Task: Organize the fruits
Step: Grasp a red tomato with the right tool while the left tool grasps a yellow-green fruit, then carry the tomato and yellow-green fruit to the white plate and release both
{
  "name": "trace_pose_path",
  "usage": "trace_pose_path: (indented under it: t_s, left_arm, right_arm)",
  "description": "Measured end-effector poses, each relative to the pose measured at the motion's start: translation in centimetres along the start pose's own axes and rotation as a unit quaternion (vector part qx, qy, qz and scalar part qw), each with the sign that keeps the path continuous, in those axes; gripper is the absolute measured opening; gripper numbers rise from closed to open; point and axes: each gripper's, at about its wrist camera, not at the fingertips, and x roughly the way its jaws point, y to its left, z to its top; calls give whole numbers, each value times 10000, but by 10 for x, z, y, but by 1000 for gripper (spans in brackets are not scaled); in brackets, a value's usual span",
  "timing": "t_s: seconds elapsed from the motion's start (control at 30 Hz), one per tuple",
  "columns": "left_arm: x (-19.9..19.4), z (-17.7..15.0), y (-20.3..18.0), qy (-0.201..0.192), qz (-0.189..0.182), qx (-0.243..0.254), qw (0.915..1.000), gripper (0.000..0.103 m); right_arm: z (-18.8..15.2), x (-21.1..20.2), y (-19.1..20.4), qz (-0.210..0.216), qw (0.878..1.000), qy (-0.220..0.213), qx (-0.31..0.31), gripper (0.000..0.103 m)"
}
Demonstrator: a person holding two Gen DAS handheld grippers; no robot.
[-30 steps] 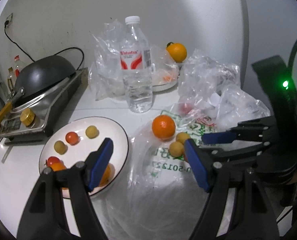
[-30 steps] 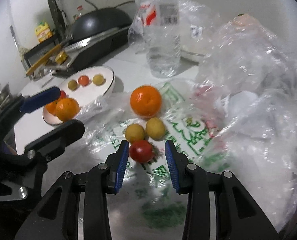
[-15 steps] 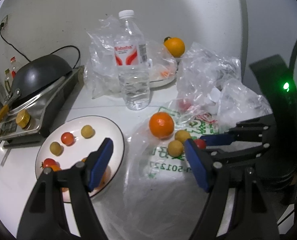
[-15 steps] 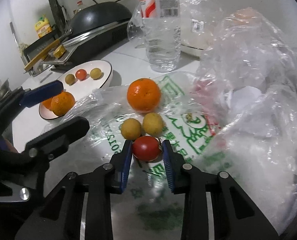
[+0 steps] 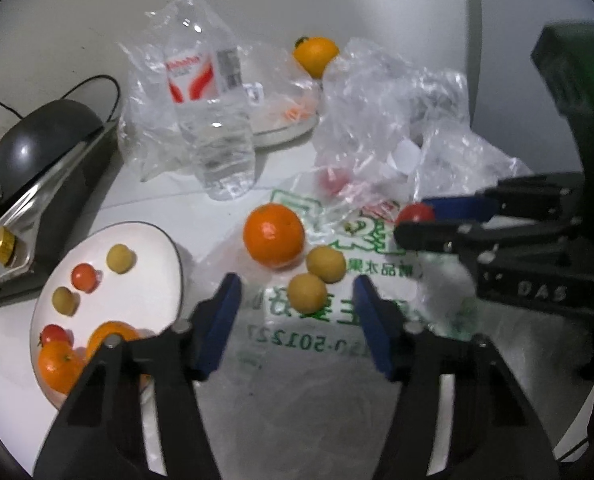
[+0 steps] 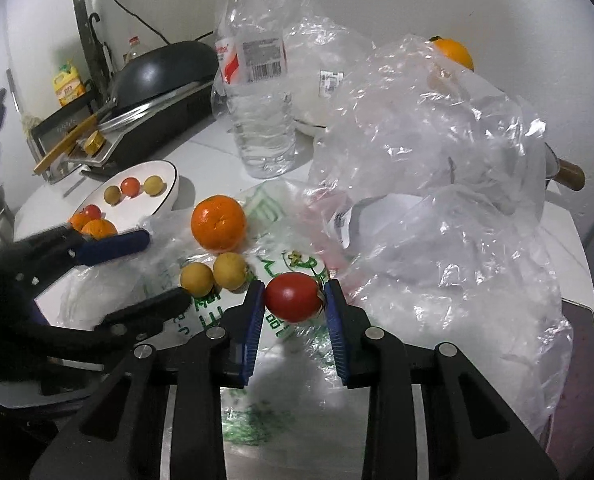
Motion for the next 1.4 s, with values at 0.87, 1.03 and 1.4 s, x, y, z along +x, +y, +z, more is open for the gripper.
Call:
trace_pose_path:
  t_s: [0.87, 1.03, 1.4]
  left_arm:
    - [25, 4, -13, 477, -154, 331, 9982, 25]
    - [12, 6, -12, 294, -227, 361, 9987, 25]
    - [-21, 6, 4, -116, -184, 303, 9993, 25]
  right_arm:
    - [-2, -7, -8, 154, 9999, -74, 14, 33]
    - [0, -9, -6, 107, 9999, -86, 6, 33]
    - [10, -14, 21, 62, 9998, -131, -167, 33]
